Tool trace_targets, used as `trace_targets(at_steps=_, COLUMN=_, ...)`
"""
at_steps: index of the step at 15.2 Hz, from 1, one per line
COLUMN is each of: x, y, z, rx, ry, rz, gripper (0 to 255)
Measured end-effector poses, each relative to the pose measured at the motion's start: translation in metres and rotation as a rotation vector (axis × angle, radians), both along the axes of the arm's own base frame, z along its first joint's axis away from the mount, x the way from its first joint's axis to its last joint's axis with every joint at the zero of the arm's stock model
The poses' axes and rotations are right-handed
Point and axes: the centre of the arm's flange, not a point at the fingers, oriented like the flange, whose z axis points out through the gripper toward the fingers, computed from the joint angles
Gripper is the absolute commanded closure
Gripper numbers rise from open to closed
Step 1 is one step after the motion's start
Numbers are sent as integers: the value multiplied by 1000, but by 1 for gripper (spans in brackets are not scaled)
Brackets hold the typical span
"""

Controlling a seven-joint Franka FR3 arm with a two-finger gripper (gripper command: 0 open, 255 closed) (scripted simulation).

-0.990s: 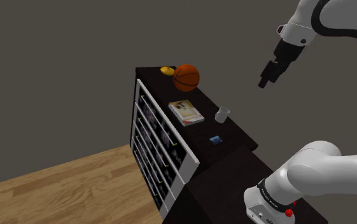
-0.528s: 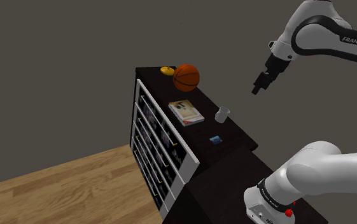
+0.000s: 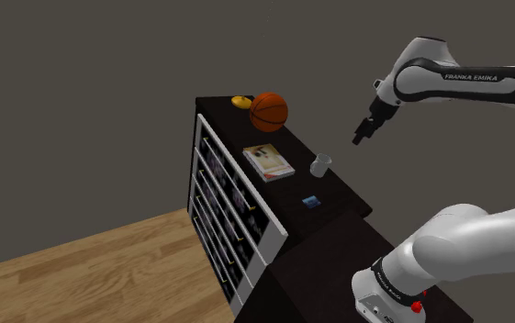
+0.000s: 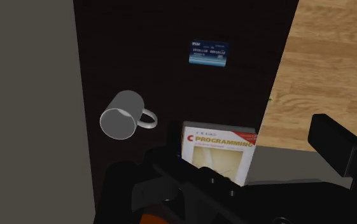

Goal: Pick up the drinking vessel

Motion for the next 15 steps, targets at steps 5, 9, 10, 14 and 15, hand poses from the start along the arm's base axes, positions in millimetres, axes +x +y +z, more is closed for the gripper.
trace_targets(at_steps=5, x=22, y=-43, z=-43, rx=16, ry=-21, rz=18, gripper=0)
trace_targets(at_steps=9, x=40, y=-75, z=-79, rx=29, ry=-36, rz=31, gripper=0)
trace_targets(at_steps=10, x=46, y=-84, z=-89, rx=31, ry=-40, rz=35, gripper=0)
trace_targets(at_steps=14, x=64, y=-117, z=-126, rx=43, ry=-55, rz=49, gripper=0)
trace_targets(at_steps=15, x=71, y=-122, z=-136, rx=45, ry=-58, rz=53, gripper=0)
